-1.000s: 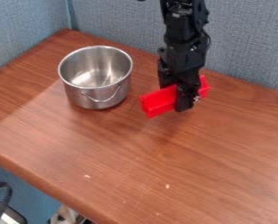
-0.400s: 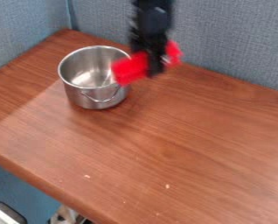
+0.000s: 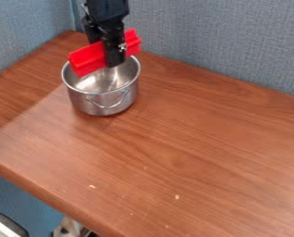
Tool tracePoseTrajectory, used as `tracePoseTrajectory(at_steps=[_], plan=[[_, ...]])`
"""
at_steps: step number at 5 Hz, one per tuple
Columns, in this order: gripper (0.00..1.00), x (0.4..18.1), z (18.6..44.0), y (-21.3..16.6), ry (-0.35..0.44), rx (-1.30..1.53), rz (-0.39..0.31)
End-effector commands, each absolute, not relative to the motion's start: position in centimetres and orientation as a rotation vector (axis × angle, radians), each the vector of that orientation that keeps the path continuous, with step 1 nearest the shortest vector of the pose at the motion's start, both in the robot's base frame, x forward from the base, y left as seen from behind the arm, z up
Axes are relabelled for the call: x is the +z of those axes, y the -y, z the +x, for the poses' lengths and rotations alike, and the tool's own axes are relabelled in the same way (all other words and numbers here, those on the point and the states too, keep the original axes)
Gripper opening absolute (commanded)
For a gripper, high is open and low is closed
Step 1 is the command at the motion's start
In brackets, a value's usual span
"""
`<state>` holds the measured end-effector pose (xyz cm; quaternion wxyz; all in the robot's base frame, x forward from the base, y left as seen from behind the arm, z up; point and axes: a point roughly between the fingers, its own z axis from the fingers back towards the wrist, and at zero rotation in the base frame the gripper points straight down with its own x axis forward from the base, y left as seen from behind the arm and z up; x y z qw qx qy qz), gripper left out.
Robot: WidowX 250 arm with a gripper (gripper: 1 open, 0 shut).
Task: Put the red object in the metal pot
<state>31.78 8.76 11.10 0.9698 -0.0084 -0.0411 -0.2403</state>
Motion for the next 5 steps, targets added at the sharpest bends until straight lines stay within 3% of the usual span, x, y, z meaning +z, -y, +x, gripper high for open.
tracePoseTrajectory(at_steps=[1, 4, 5], plan=[[1.0, 13.1, 31.2, -8.7, 0.123, -0.524, 0.013], [1.0, 8.1, 32.4, -11.4, 0.095, -0.349, -0.007], [1.0, 7.5, 33.1, -11.4, 0.092, -0.341, -0.01]])
